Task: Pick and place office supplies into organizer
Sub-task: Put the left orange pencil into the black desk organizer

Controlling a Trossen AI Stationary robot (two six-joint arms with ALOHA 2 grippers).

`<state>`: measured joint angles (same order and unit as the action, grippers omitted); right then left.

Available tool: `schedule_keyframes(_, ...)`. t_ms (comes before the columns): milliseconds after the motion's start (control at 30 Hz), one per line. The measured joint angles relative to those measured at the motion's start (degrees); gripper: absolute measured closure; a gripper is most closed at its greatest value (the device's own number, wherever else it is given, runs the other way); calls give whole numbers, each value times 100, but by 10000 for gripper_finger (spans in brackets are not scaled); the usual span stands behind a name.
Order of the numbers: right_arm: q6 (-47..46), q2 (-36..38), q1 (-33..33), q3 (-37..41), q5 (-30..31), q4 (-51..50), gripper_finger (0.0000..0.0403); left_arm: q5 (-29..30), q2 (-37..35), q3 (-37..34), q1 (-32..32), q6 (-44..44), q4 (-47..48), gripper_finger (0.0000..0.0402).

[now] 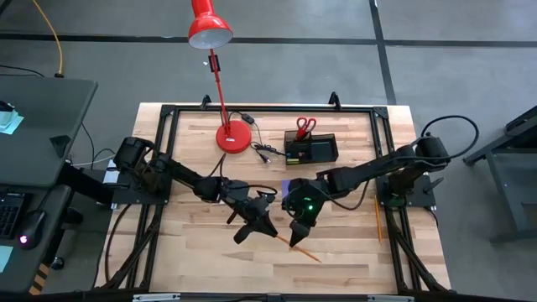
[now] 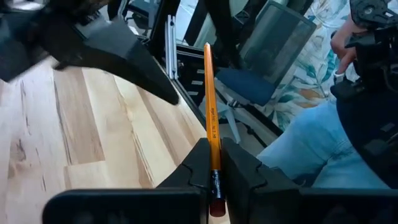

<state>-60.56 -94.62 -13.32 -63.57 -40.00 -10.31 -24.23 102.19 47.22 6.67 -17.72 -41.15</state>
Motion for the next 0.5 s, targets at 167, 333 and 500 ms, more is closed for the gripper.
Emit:
schedule_keyframes(167, -42, -68, -4, 0, 112, 152, 171, -15, 0, 0, -39, -39, 13, 395)
schedule_keyframes(333, -119, -104, -27, 2, 105, 206, 172, -3, 0, 0, -191, -71, 10, 395)
schedule_keyframes(500, -126, -109, -37, 1, 136, 200, 191, -101, 0, 0, -349, -100, 7, 395)
